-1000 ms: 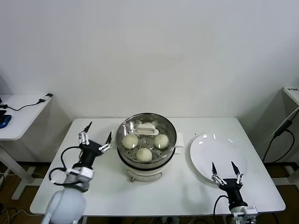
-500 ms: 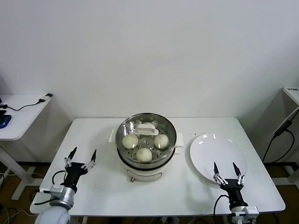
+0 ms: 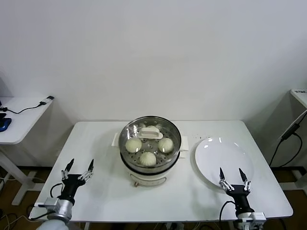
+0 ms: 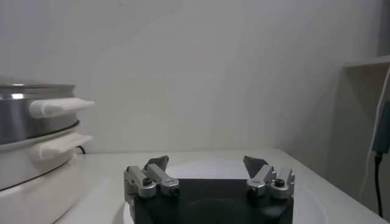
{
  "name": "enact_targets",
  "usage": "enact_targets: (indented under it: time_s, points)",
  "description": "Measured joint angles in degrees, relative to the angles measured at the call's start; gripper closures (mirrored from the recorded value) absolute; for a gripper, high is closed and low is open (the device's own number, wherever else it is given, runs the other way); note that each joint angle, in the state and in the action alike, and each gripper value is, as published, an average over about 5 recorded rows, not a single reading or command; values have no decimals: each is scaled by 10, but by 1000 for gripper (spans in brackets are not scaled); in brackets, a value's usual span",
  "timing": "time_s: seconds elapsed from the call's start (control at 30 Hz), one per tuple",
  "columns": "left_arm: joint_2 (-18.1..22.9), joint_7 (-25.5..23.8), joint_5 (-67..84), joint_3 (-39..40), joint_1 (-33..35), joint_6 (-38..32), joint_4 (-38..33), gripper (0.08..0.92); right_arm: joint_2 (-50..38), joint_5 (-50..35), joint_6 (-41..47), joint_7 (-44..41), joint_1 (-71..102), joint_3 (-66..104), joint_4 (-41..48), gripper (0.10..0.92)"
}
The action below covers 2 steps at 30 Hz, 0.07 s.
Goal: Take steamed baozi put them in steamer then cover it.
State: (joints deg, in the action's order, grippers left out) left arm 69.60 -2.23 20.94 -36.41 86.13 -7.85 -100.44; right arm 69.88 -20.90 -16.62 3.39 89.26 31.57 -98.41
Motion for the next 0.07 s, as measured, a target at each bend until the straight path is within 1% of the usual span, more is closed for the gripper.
enact_targets:
  time_s: [0.07]
  points:
    - [0, 0, 2, 0, 1, -1, 1, 177, -1, 0, 0, 0, 0, 0, 0, 203]
